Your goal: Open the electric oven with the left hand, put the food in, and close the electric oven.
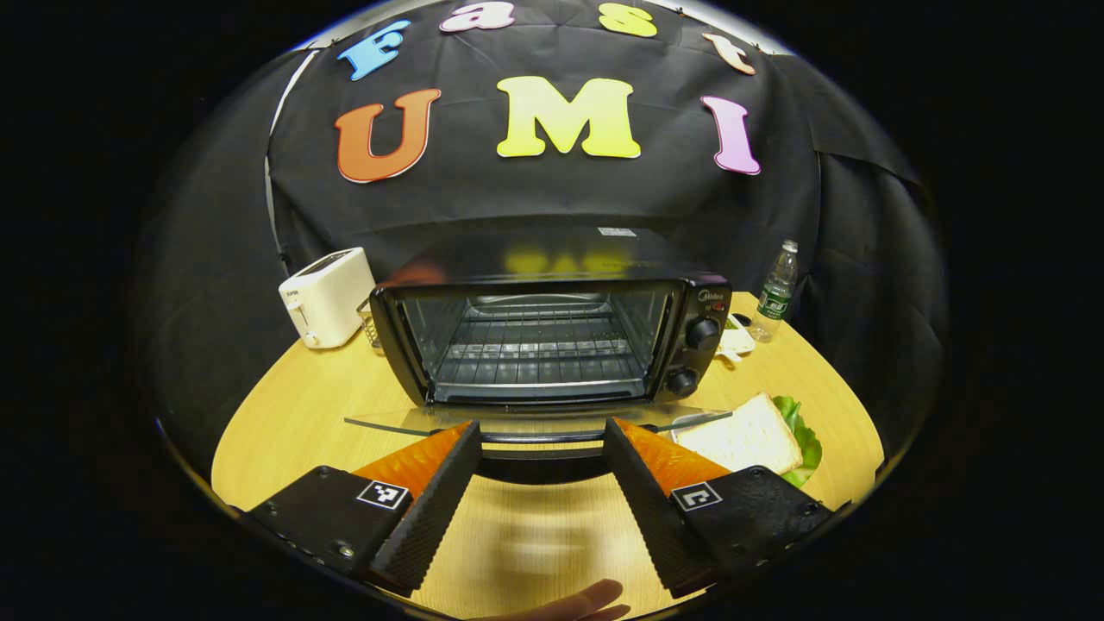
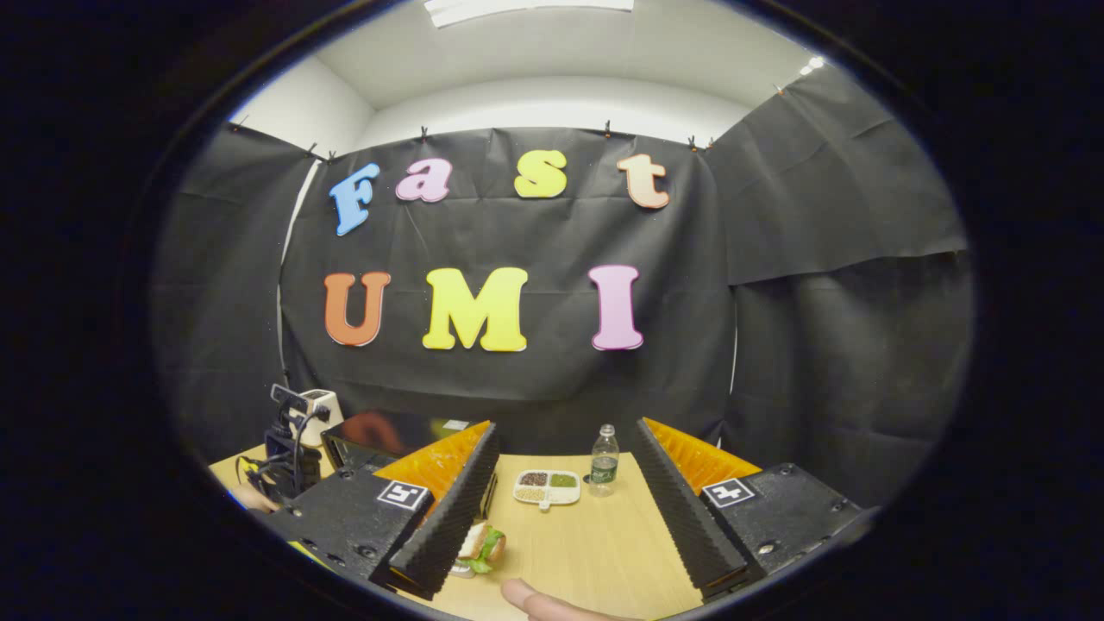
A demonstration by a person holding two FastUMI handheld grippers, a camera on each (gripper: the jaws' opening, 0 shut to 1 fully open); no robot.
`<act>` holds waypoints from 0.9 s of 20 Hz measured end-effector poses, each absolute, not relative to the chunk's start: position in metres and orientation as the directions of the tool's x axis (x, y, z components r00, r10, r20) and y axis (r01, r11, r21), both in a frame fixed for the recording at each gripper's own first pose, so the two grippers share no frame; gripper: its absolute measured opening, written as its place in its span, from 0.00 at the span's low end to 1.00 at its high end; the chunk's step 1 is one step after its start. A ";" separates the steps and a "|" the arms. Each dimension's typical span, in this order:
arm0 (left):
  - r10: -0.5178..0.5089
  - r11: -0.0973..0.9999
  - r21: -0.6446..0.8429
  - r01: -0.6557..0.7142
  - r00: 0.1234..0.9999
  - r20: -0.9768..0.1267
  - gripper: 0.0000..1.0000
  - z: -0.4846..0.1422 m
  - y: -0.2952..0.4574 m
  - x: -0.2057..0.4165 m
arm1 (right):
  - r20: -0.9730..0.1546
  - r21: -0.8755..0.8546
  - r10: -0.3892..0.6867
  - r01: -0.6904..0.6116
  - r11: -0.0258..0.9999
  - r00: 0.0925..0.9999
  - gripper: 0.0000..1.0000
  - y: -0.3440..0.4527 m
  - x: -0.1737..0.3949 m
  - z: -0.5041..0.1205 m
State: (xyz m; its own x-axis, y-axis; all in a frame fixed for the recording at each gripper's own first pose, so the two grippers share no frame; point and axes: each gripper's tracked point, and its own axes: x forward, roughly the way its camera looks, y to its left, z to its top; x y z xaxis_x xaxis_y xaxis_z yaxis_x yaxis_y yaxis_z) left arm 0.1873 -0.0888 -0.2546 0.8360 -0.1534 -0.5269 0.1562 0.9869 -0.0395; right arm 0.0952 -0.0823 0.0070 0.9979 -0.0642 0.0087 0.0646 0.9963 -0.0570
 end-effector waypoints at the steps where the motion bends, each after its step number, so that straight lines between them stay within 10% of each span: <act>1: -0.153 0.987 -0.029 0.160 0.848 -0.508 0.95 -0.256 -0.089 0.185 | 0.015 -0.051 -0.059 0.060 0.997 0.998 0.90 -0.079 0.093 0.009; 18: -0.148 0.988 -0.051 0.147 0.795 -0.588 0.94 -0.357 -0.094 0.137 | -0.008 -0.005 -0.072 0.072 0.997 0.997 1.00 -0.076 0.091 -0.006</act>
State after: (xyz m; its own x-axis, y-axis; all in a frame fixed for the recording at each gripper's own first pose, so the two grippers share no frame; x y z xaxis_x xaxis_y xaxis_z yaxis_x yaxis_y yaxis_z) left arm 0.1366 -0.0937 -0.3572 0.7954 -0.1484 -0.5877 0.1468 0.9879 -0.0509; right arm 0.0908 -0.0760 -0.0055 0.9974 -0.0720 -0.0077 0.0720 0.9974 -0.0049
